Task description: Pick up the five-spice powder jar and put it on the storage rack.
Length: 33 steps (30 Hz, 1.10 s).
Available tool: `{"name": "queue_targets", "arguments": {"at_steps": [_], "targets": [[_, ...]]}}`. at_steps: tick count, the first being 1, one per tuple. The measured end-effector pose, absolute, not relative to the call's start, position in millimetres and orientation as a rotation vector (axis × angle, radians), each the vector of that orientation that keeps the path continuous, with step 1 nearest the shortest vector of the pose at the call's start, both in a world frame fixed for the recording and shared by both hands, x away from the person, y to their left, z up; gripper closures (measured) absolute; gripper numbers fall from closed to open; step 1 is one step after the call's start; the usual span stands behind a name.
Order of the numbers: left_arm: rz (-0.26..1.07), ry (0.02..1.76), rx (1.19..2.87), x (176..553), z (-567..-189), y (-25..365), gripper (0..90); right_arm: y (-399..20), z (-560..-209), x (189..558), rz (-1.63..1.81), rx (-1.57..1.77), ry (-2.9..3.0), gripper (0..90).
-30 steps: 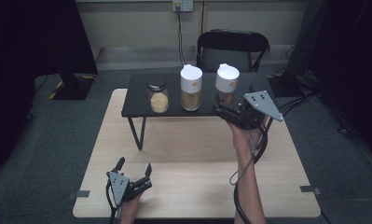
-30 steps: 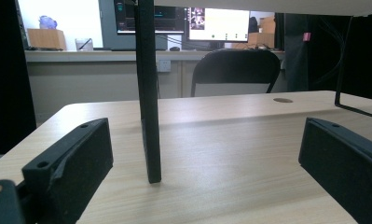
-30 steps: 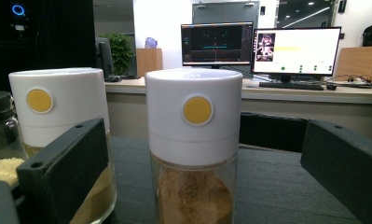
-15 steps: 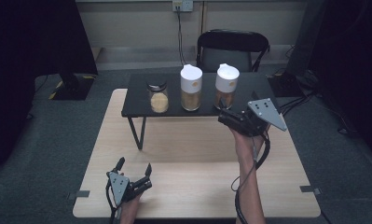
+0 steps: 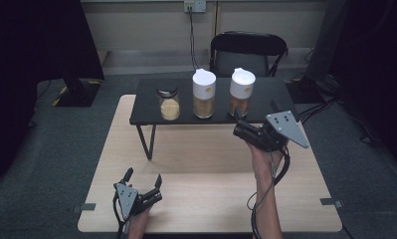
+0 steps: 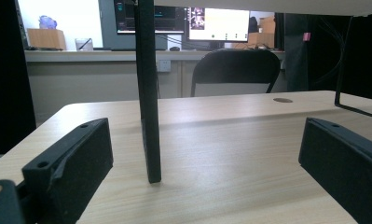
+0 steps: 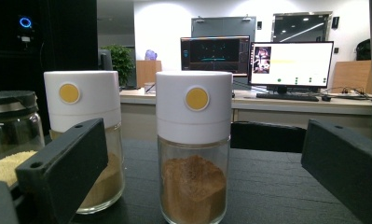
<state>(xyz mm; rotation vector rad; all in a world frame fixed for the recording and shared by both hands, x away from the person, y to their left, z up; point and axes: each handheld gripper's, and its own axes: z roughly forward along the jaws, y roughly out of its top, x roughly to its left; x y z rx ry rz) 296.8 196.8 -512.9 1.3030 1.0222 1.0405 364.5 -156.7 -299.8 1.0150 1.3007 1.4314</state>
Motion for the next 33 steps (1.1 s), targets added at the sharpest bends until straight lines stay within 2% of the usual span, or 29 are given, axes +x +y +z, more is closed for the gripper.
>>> {"name": "queue_targets", "arguments": {"at_steps": [33], "targets": [[1.040, 1.022, 1.303, 296.7, -512.9, 196.8, 2.4, -174.3, -335.1, 339.6, 1.406, 1.052, 1.299, 0.0]]}}
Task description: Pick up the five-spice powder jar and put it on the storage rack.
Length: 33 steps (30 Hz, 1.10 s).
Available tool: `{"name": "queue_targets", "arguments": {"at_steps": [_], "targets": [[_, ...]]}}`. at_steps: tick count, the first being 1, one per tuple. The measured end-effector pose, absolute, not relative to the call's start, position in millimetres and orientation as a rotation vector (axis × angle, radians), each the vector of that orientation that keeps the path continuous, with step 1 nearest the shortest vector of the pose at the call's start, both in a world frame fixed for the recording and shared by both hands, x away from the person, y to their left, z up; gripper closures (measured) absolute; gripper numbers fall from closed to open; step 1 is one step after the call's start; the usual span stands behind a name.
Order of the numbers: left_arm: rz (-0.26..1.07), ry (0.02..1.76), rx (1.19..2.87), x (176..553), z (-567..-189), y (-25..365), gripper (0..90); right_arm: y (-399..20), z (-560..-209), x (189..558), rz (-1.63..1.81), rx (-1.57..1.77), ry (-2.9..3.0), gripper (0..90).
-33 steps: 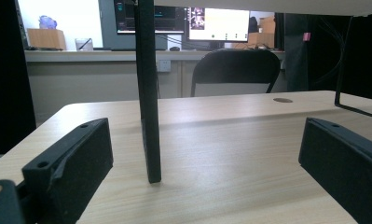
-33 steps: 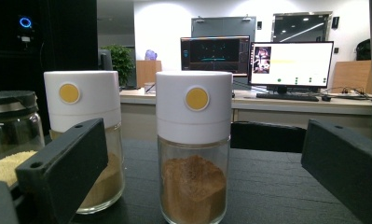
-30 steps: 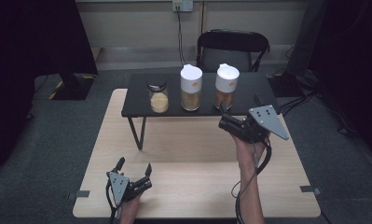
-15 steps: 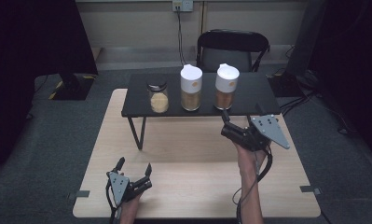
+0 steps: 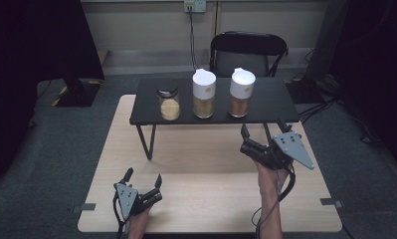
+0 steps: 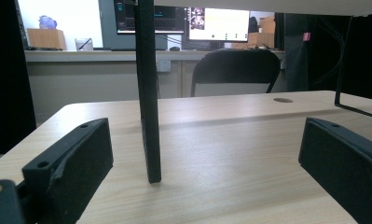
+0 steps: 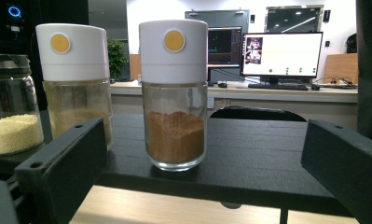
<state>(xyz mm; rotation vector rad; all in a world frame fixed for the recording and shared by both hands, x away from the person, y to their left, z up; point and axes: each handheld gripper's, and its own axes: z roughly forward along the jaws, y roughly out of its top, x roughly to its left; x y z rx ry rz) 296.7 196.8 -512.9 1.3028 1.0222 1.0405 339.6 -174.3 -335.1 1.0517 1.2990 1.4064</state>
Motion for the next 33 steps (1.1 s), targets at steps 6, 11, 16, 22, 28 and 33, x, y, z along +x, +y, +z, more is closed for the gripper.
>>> {"name": "queue_targets", "arguments": {"at_steps": [6, 11, 16, 22, 28, 33], "targets": [[1.040, 1.022, 1.303, 296.8, -512.9, 196.7, 2.4, -178.8, -341.2, 332.2, 1.419, 1.062, 1.289, 0.0], [1.040, 1.022, 1.302, 296.8, -512.9, 196.7, 2.4, -181.3, -347.3, 325.3, 1.414, 1.063, 1.278, 0.0], [1.040, 1.022, 1.302, 296.8, -512.9, 196.7, 2.4, -180.6, -351.3, 318.7, 1.431, 1.064, 1.260, 0.0], [1.041, 1.022, 1.302, 296.7, -512.9, 196.8, 2.4, -177.4, -358.0, 312.6, 1.428, 1.059, 1.266, 0.0], [1.041, 1.022, 1.303, 296.7, -512.9, 196.8, 2.4, -175.6, -367.2, 308.3, 1.418, 1.065, 1.280, 0.0], [1.041, 1.022, 1.303, 296.8, -512.9, 196.8, 2.4, -174.3, -373.6, 305.4, 1.402, 1.065, 1.287, 0.0]]}}
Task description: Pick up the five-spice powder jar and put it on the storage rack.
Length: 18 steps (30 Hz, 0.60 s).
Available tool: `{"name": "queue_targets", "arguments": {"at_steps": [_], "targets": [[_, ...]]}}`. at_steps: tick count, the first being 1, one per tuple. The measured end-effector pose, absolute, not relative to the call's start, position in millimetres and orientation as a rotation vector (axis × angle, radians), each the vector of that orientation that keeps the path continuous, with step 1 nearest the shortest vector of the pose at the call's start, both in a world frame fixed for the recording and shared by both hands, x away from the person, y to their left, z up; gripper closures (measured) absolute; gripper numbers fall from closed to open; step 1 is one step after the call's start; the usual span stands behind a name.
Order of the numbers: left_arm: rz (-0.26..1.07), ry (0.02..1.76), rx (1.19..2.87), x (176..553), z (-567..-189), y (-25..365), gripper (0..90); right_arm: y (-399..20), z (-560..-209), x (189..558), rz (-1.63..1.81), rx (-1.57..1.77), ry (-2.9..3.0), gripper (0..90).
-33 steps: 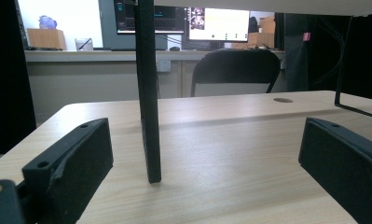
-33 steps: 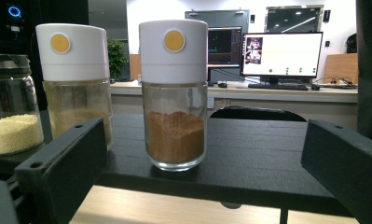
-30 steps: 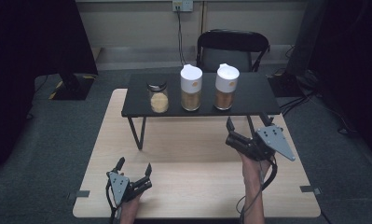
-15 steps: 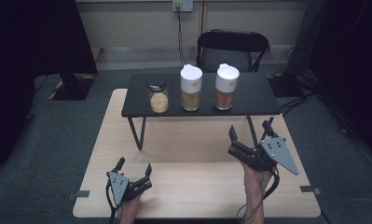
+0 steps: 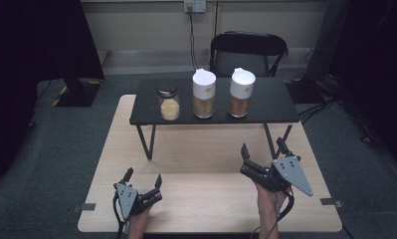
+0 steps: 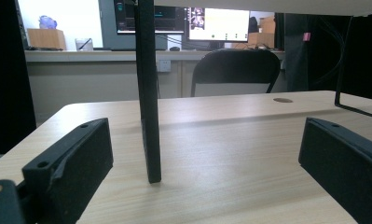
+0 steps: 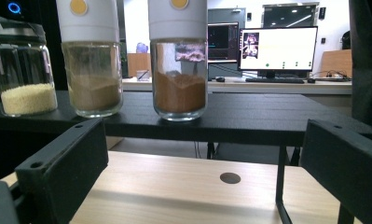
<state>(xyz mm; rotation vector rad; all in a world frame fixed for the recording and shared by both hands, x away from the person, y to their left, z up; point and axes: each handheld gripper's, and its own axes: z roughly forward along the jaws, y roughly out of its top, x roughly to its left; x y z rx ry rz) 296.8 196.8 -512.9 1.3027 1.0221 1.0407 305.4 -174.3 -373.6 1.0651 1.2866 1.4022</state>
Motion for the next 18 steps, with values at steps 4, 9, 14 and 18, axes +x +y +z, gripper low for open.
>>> {"name": "queue_targets", "arguments": {"at_steps": [4, 9, 14, 18], "targets": [[1.041, 1.022, 1.303, 296.8, -512.9, 196.8, 2.4, -172.7, -379.6, 302.8, 1.394, 1.065, 1.297, 0.0], [1.040, 1.022, 1.303, 296.8, -512.9, 196.8, 2.4, -171.9, -386.5, 300.3, 1.401, 1.071, 1.295, 0.0], [1.040, 1.022, 1.303, 296.8, -512.9, 196.8, 2.4, -170.6, -394.3, 296.2, 1.392, 1.068, 1.268, 0.0], [1.040, 1.022, 1.303, 296.8, -512.9, 196.8, 2.4, -172.4, -399.4, 293.1, 1.401, 1.078, 1.246, 0.0]]}}
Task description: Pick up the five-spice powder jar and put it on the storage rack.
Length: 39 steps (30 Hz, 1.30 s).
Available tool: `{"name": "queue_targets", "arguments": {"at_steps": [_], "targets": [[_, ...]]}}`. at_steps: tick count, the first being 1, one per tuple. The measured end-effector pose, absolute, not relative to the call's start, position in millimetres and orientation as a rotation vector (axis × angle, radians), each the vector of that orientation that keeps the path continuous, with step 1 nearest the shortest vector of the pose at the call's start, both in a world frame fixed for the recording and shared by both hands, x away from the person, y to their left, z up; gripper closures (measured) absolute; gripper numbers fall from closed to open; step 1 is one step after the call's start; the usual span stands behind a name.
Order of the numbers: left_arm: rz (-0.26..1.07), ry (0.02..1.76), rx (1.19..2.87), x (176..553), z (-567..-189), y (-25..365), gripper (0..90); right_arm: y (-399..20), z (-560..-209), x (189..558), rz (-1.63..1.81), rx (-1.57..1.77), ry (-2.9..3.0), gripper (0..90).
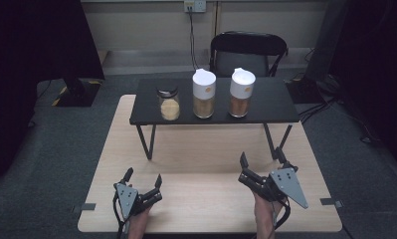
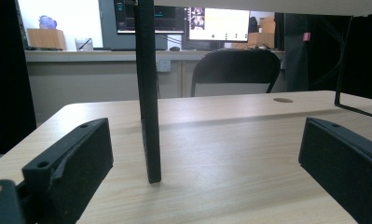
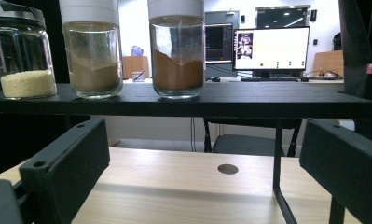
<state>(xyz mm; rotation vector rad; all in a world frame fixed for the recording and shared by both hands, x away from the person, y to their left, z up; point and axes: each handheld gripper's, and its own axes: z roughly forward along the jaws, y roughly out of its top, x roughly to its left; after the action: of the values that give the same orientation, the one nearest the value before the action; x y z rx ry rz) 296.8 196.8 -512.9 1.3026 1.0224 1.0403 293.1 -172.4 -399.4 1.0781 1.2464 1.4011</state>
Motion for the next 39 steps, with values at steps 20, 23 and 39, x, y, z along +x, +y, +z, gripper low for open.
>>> {"name": "queue_targets", "arguments": {"at_steps": [20, 23, 39], "targets": [[1.041, 1.022, 1.302, 296.7, -512.9, 196.8, 2.3, -174.2, -433.2, 284.8, 1.378, 1.100, 1.250, 0.0], [1.041, 1.022, 1.302, 296.7, -512.9, 196.7, 2.4, -172.6, -439.6, 283.5, 1.341, 1.083, 1.264, 0.0], [1.041, 1.022, 1.302, 296.7, -512.9, 196.7, 2.3, -170.3, -466.6, 279.8, 1.349, 1.083, 1.291, 0.0]]}}
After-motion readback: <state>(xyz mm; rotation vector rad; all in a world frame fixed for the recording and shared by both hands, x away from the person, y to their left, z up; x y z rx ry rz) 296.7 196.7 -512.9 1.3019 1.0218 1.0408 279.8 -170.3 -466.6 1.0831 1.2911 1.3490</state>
